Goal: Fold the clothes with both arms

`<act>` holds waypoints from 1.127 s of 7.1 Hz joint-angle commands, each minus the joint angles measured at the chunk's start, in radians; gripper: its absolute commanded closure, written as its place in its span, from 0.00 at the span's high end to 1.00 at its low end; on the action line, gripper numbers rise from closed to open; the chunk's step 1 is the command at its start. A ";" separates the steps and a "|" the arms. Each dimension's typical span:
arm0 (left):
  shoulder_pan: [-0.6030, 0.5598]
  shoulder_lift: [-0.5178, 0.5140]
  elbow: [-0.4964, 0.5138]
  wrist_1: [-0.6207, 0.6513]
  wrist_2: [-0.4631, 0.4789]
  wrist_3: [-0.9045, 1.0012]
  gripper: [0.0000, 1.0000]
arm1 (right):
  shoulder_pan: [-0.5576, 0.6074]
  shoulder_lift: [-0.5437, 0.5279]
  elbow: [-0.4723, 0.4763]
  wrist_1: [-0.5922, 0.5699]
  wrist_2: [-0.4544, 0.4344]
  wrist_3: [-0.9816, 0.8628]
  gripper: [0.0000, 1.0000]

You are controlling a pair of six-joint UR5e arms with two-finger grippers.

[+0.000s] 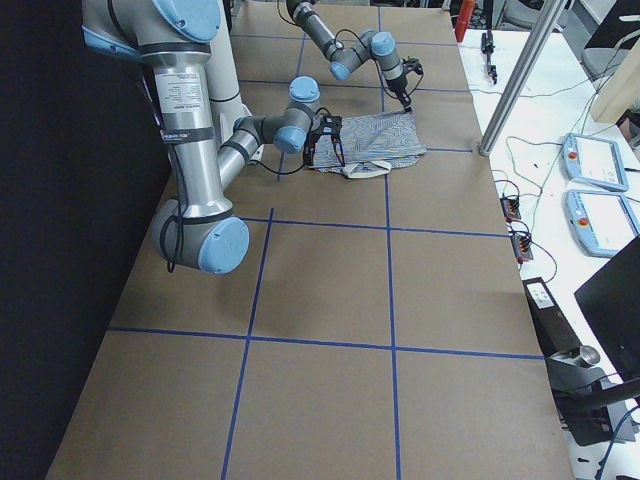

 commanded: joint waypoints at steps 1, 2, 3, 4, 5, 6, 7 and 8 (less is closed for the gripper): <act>-0.002 -0.079 0.122 -0.139 0.048 0.043 0.00 | 0.000 0.005 -0.004 0.000 -0.016 -0.001 1.00; 0.000 -0.117 0.211 -0.223 0.074 0.044 0.00 | 0.000 0.005 -0.004 0.000 -0.023 -0.004 1.00; 0.000 -0.121 0.241 -0.242 0.080 0.047 0.52 | -0.001 0.005 -0.004 0.000 -0.034 -0.006 1.00; 0.000 -0.119 0.242 -0.242 0.112 0.105 1.00 | -0.003 0.008 -0.006 -0.002 -0.063 -0.007 1.00; -0.005 -0.119 0.241 -0.242 0.114 0.119 1.00 | -0.003 0.035 -0.021 -0.012 -0.077 -0.007 1.00; -0.028 -0.119 0.221 -0.235 0.099 0.176 1.00 | -0.003 0.073 -0.054 -0.014 -0.097 -0.009 1.00; -0.054 -0.081 0.177 -0.223 0.019 0.188 1.00 | 0.003 0.100 -0.084 -0.016 -0.102 -0.009 1.00; -0.069 0.000 0.066 -0.189 -0.072 0.202 1.00 | 0.008 0.142 -0.122 -0.020 -0.112 -0.024 1.00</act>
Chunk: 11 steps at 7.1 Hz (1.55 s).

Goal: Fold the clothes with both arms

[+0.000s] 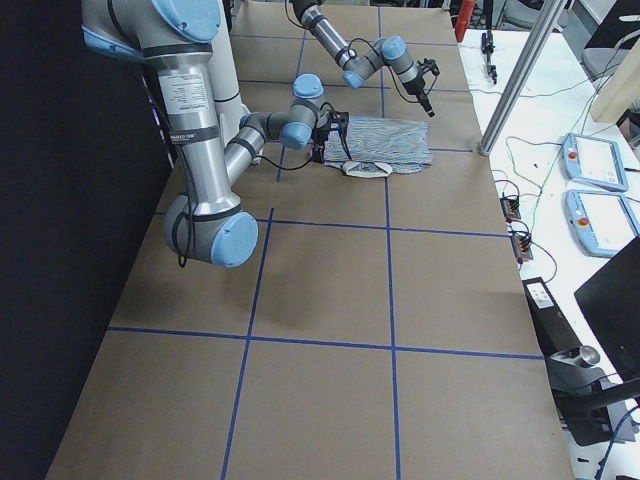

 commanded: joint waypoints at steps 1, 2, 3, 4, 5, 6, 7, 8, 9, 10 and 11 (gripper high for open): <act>-0.024 0.160 -0.283 0.177 -0.112 0.084 1.00 | 0.007 0.108 -0.076 -0.096 -0.026 -0.047 1.00; -0.026 0.234 -0.447 0.306 -0.111 0.156 1.00 | 0.007 0.191 -0.098 -0.220 -0.033 -0.096 1.00; -0.023 0.335 -0.608 0.390 -0.113 0.158 1.00 | 0.004 0.266 -0.162 -0.263 -0.034 -0.099 1.00; -0.016 0.419 -0.760 0.470 -0.113 0.162 1.00 | -0.025 0.347 -0.258 -0.264 -0.057 -0.099 1.00; -0.010 0.458 -0.860 0.548 -0.117 0.163 1.00 | -0.054 0.400 -0.345 -0.265 -0.068 -0.108 1.00; -0.009 0.483 -0.899 0.576 -0.144 0.159 1.00 | -0.077 0.399 -0.351 -0.267 -0.071 -0.166 1.00; -0.007 0.498 -0.904 0.576 -0.145 0.154 1.00 | -0.103 0.394 -0.346 -0.267 -0.073 -0.194 1.00; -0.003 0.501 -0.903 0.576 -0.146 0.151 1.00 | -0.128 0.382 -0.322 -0.274 -0.077 -0.273 0.99; 0.002 0.501 -0.903 0.578 -0.148 0.148 1.00 | -0.165 0.377 -0.288 -0.320 -0.121 -0.310 0.93; 0.002 0.503 -0.903 0.578 -0.158 0.146 1.00 | -0.209 0.377 -0.276 -0.375 -0.196 -0.337 0.83; 0.004 0.516 -0.903 0.576 -0.160 0.146 1.00 | -0.219 0.373 -0.276 -0.385 -0.218 -0.363 0.68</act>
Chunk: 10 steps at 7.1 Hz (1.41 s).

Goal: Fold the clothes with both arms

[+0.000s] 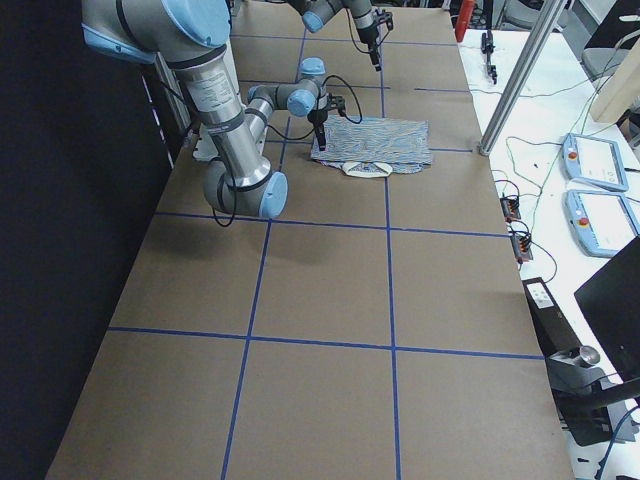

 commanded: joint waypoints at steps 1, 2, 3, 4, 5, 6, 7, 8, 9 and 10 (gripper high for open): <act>0.003 0.014 -0.001 -0.001 -0.005 -0.001 1.00 | -0.028 -0.010 0.009 -0.030 -0.047 -0.039 0.58; 0.005 0.014 -0.001 -0.001 -0.005 -0.007 1.00 | -0.027 -0.011 0.009 -0.030 -0.064 -0.045 0.57; 0.011 0.014 -0.001 -0.001 -0.005 -0.022 1.00 | -0.027 -0.011 0.007 -0.030 -0.076 -0.055 0.54; 0.020 0.014 -0.001 -0.001 -0.005 -0.029 1.00 | -0.027 -0.015 0.007 -0.030 -0.078 -0.055 0.46; 0.028 0.014 0.001 -0.001 -0.005 -0.042 1.00 | -0.027 -0.018 0.007 -0.030 -0.085 -0.055 0.36; 0.036 0.014 0.001 -0.001 -0.005 -0.044 1.00 | -0.025 -0.029 0.009 -0.030 -0.087 -0.055 0.22; 0.036 0.014 0.001 -0.001 -0.005 -0.044 1.00 | -0.023 -0.032 0.009 -0.030 -0.087 -0.055 0.07; 0.036 0.014 -0.001 -0.001 -0.005 -0.045 1.00 | -0.019 -0.037 0.010 -0.030 -0.087 -0.055 0.00; 0.036 0.014 -0.001 -0.001 -0.005 -0.046 1.00 | -0.016 -0.059 0.044 -0.032 -0.087 -0.072 0.00; 0.036 0.014 -0.001 -0.001 -0.005 -0.044 1.00 | -0.010 -0.093 0.102 -0.048 -0.082 -0.101 0.00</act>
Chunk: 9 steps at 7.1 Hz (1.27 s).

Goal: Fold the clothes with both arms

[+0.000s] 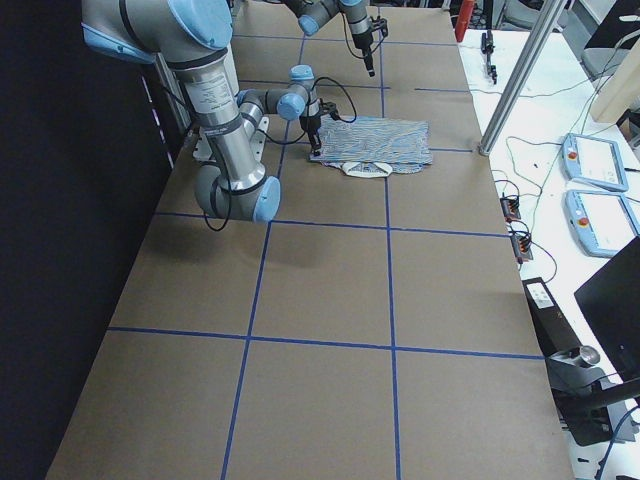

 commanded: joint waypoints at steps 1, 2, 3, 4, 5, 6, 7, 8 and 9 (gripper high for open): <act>0.000 -0.002 0.000 0.000 0.000 0.001 1.00 | 0.018 -0.049 0.108 -0.032 0.011 -0.064 0.00; 0.003 -0.002 0.001 0.000 0.000 0.001 1.00 | 0.023 -0.063 0.114 -0.030 0.016 -0.066 0.00; 0.003 -0.002 0.001 -0.002 0.000 0.001 1.00 | 0.035 -0.072 0.114 -0.029 0.043 -0.068 0.00; 0.003 -0.002 0.003 -0.002 0.002 0.001 1.00 | 0.040 -0.098 0.116 -0.027 0.071 -0.068 0.00; 0.005 -0.002 0.009 -0.002 0.002 0.001 1.00 | 0.045 -0.108 0.117 -0.026 0.071 -0.068 0.00; 0.005 -0.005 0.011 -0.003 0.002 0.001 1.00 | 0.057 -0.103 0.117 -0.023 0.074 -0.068 0.46; 0.005 -0.005 0.015 -0.005 0.002 0.002 1.00 | 0.081 -0.100 0.117 -0.020 0.105 -0.069 0.99; 0.005 0.000 0.017 -0.008 0.002 0.007 1.00 | 0.113 -0.092 0.116 -0.016 0.140 -0.071 1.00; 0.005 0.000 0.017 -0.008 0.002 0.009 1.00 | 0.136 -0.059 0.098 -0.015 0.139 -0.083 1.00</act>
